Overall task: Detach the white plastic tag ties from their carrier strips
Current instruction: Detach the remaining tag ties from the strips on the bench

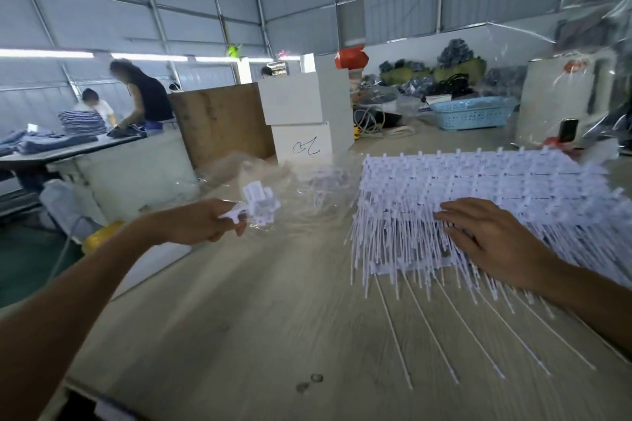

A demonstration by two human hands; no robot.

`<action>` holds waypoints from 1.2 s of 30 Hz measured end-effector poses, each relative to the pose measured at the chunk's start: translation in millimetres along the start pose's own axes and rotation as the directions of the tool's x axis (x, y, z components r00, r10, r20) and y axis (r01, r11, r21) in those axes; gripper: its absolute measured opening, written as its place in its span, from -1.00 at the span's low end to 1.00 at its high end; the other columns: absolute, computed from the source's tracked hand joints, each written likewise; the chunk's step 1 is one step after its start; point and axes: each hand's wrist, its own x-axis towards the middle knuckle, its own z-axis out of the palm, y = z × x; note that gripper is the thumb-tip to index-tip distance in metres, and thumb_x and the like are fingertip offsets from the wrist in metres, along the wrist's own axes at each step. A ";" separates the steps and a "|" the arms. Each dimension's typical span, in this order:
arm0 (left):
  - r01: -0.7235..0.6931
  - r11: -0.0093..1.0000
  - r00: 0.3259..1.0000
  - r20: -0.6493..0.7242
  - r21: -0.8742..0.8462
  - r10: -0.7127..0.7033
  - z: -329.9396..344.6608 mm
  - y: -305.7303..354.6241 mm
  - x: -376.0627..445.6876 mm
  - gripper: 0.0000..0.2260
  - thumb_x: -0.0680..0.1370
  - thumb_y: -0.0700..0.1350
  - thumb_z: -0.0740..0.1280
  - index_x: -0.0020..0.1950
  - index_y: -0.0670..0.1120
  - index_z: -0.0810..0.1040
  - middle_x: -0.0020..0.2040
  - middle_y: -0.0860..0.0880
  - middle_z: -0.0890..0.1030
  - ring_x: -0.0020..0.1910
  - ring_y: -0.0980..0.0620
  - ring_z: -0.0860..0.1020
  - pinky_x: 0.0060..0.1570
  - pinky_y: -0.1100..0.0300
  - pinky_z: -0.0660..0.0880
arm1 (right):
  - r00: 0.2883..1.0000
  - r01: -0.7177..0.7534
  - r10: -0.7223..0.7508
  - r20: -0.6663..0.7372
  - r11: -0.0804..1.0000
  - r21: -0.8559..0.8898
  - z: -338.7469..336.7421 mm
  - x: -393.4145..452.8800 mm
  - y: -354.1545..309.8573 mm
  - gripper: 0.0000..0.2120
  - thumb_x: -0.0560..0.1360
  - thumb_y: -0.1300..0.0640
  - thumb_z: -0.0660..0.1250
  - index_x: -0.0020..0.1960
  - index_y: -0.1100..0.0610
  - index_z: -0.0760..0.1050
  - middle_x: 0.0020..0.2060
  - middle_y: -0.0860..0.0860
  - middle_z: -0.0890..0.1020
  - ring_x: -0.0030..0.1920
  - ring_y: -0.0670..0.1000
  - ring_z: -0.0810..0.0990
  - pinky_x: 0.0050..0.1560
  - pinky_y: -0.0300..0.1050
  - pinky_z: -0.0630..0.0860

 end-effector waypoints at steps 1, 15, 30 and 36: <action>-0.026 0.996 0.999 -0.033 0.083 0.029 4.0 -4.1 3.4 -0.81 0.68 -0.12 0.23 -0.07 -0.07 0.58 -0.24 0.02 0.51 -0.34 0.08 0.40 -0.27 0.17 0.38 | 1.000 0.004 -0.004 -0.004 1.000 -0.002 0.7 0.5 0.1 -0.70 0.54 0.24 0.43 0.26 0.18 0.63 0.26 0.15 0.62 0.30 0.24 0.55 0.32 0.21 0.46; 0.302 0.525 0.942 -0.335 0.796 -0.033 59.9 20.7 92.3 -0.41 0.63 -0.17 0.14 0.62 0.15 0.05 0.14 -0.10 0.62 0.05 -0.17 0.64 -0.10 0.08 0.49 | 1.000 -0.019 0.019 -0.023 1.000 0.016 6.0 -0.2 0.2 -0.67 0.51 0.28 0.45 0.27 0.17 0.62 0.27 0.11 0.61 0.31 0.24 0.53 0.32 0.14 0.39; 0.106 0.810 0.943 -0.317 0.577 0.102 67.3 2.2 89.3 -0.76 0.57 -0.15 0.24 0.24 -0.01 0.47 0.18 -0.10 0.60 0.08 -0.25 0.58 -0.06 0.01 0.46 | 1.000 -0.003 0.003 -0.024 1.000 0.014 7.1 -0.3 0.9 -0.67 0.51 0.29 0.45 0.27 0.17 0.62 0.26 0.11 0.62 0.29 0.23 0.54 0.31 0.06 0.33; 0.106 0.894 0.805 -0.566 0.435 0.180 52.8 3.8 88.9 -0.85 0.57 -0.23 0.21 0.05 -0.01 0.49 -0.01 -0.13 0.63 -0.08 -0.33 0.58 -0.22 0.00 0.44 | 1.000 0.008 -0.007 0.030 0.999 -0.049 -6.6 2.1 -3.6 -0.68 0.61 0.12 0.31 0.33 0.15 0.57 0.31 0.12 0.59 0.35 0.21 0.51 0.38 0.19 0.40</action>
